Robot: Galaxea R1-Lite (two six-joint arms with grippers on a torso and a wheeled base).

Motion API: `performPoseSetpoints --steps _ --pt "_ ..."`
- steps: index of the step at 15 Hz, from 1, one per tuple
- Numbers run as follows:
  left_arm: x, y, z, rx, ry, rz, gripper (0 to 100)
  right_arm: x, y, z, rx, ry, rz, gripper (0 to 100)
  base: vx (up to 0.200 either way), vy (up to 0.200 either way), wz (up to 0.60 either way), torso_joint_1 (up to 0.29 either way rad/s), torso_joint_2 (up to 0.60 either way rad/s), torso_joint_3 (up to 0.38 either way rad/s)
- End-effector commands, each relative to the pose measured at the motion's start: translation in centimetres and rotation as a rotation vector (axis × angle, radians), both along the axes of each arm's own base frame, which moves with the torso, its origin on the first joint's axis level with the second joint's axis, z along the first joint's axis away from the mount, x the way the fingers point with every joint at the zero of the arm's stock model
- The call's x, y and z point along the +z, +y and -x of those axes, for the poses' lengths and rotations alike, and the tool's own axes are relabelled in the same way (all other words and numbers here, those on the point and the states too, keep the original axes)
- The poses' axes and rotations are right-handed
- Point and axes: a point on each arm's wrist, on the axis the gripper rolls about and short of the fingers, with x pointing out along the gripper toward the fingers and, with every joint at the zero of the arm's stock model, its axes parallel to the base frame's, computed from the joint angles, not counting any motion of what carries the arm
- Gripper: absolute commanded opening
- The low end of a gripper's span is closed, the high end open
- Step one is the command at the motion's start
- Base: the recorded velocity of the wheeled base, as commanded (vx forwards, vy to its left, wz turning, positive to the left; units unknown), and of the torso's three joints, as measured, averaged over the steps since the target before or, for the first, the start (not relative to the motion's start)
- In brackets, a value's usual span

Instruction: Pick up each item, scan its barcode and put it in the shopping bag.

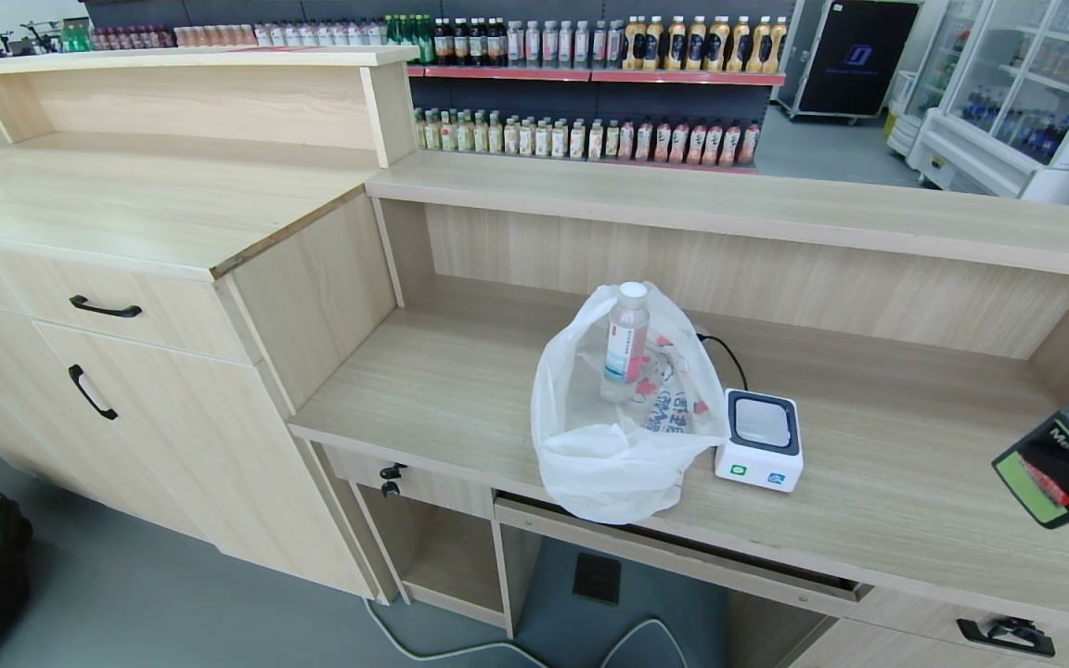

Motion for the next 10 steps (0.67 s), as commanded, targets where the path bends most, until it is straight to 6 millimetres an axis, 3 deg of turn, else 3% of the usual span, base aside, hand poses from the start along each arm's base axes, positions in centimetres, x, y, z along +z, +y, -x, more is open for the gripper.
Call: performPoseSetpoints --steps 1,2,6,10 --pt "0.0 0.0 0.0 0.001 0.0 0.0 0 0.2 -0.5 -0.8 -0.033 -0.008 -0.046 0 0.0 0.0 0.0 0.0 0.0 0.0" --pt "0.0 0.0 0.0 0.001 0.0 0.0 0 0.1 -0.4 -1.3 -0.028 -0.015 -0.066 0 0.0 0.0 0.0 0.0 0.0 0.0" --pt "0.0 0.0 0.0 0.001 0.0 0.0 0 0.8 -0.3 -3.5 -0.015 -0.117 -0.139 0 0.0 0.0 0.6 0.002 0.0 0.001" --pt "0.0 0.0 0.0 0.001 0.0 0.0 0 0.6 0.5 -8.5 -0.011 -0.067 -0.195 0 0.0 0.0 0.6 0.0 0.0 0.002"
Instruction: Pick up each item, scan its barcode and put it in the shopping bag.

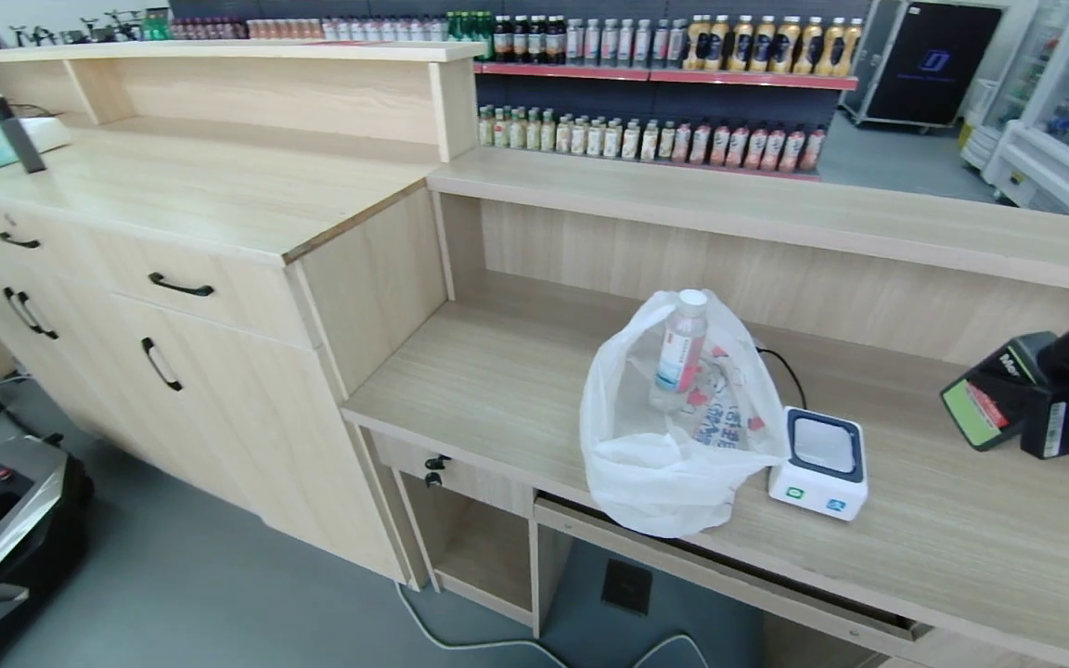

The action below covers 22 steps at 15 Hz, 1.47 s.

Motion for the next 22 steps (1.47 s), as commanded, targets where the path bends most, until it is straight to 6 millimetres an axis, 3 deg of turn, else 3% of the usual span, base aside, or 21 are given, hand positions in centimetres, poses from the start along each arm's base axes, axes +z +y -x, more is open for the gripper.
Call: performPoseSetpoints --steps 1,4,6,7,9,14,17,22 --pt "0.0 0.0 0.0 0.001 0.0 0.0 0 -0.8 0.5 -4.1 0.03 0.054 -0.097 0 0.0 0.0 0.0 0.0 0.0 0.0" --pt "0.0 0.0 0.0 0.001 0.0 0.0 0 -2.6 -0.5 -5.4 0.12 0.14 -0.291 0 0.0 0.0 0.0 0.0 0.0 0.0" --pt "0.0 0.0 0.0 0.001 0.0 0.0 0 -3.2 -0.6 -6.2 0.081 0.184 -0.377 0 0.0 0.0 0.0 0.0 0.0 0.0" --pt "0.0 0.0 0.0 0.001 0.0 0.0 0 -3.5 -0.9 -7.4 0.026 0.201 -0.501 0 0.0 0.0 0.0 0.0 0.0 0.0" --pt "0.0 0.0 0.0 0.001 0.0 0.0 0 -3.5 -2.4 -9.2 -0.069 0.239 -0.597 0 0.0 0.0 0.0 0.0 0.0 0.0" --pt "0.0 0.0 0.0 0.001 0.0 0.0 0 -5.7 -4.2 -11.2 -0.073 0.294 -0.652 0 0.0 0.0 0.0 0.0 0.0 0.0" --pt "0.0 0.0 0.0 0.001 0.0 0.0 0 -6.2 -4.3 -11.4 0.028 0.301 -0.683 0 0.0 0.0 0.0 0.0 0.0 0.0" --pt "0.0 0.0 0.0 0.001 0.0 0.0 0 -6.6 -4.4 -11.4 0.023 0.313 -0.681 0 0.0 0.0 0.0 0.0 0.0 0.0"
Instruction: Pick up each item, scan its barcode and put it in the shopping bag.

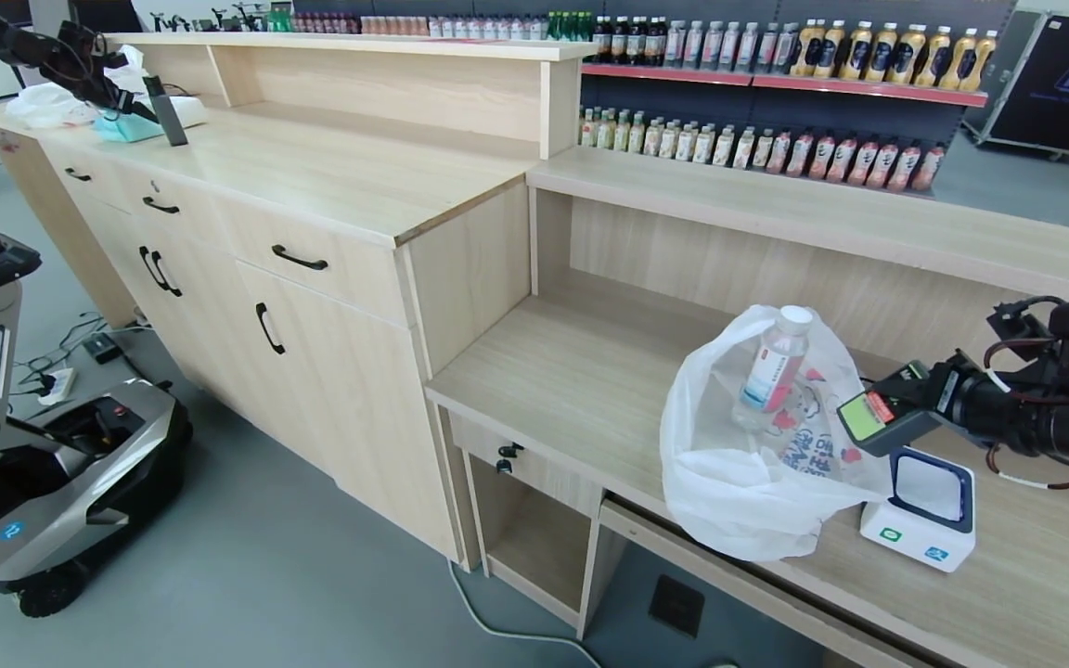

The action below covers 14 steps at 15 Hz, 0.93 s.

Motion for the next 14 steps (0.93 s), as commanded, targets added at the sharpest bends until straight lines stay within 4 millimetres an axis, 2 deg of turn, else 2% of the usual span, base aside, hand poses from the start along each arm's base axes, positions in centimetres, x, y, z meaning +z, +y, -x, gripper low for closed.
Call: performPoseSetpoints --steps 1,9,14 --pt "0.0 0.0 0.0 0.001 0.0 0.0 0 -0.3 -0.3 -0.1 -0.008 0.003 0.0 0 0.0 0.0 0.0 0.0 0.0 0.0" --pt "0.0 0.0 0.0 0.001 0.0 0.0 0 -1.8 -0.7 -0.2 -0.071 0.009 0.029 0 0.0 0.0 0.0 0.0 0.0 0.0" --pt "0.0 0.0 0.0 0.001 0.0 0.0 0 -1.6 -0.5 0.0 -0.098 0.01 0.047 0 0.0 0.0 0.0 0.0 0.0 0.0"
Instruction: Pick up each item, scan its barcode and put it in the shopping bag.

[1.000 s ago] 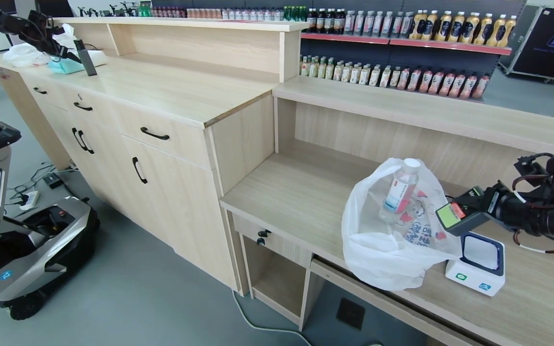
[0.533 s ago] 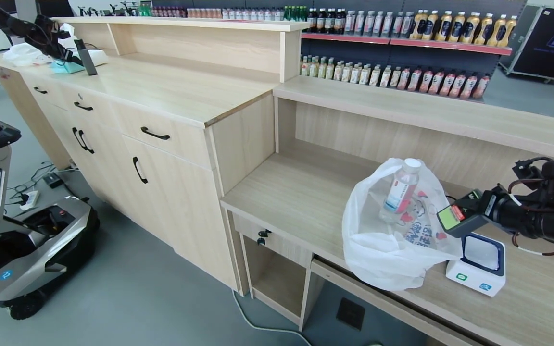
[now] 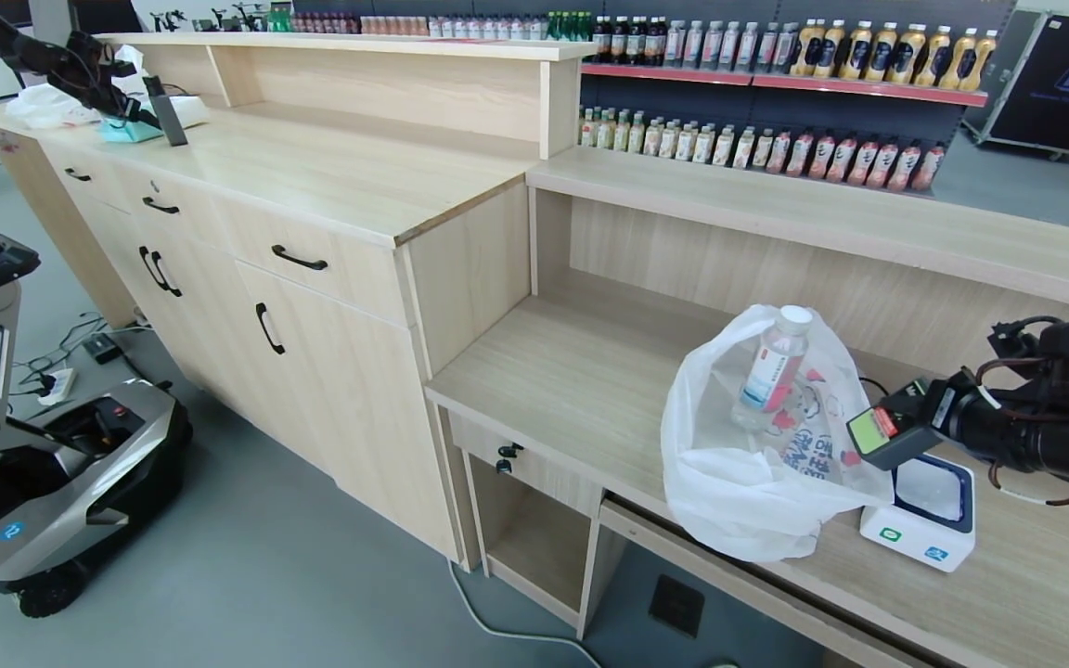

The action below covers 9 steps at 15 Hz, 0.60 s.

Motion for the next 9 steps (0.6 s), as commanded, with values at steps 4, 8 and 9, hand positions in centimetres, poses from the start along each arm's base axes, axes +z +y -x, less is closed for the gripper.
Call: performPoseSetpoints --steps 4,8,9 --pt "0.0 0.0 0.0 0.0 0.0 0.0 0 2.7 0.6 1.7 -0.005 -0.075 0.046 0 0.0 0.0 0.0 0.0 0.0 0.0" --pt "0.0 0.0 0.0 0.0 0.0 0.0 0 3.8 1.4 4.4 -0.036 -0.088 0.069 0 0.0 0.0 0.0 0.0 0.0 0.0" --pt "0.0 0.0 0.0 0.0 0.0 0.0 0 3.6 1.4 4.6 -0.049 -0.08 0.074 0 0.0 0.0 0.0 0.0 0.0 0.0"
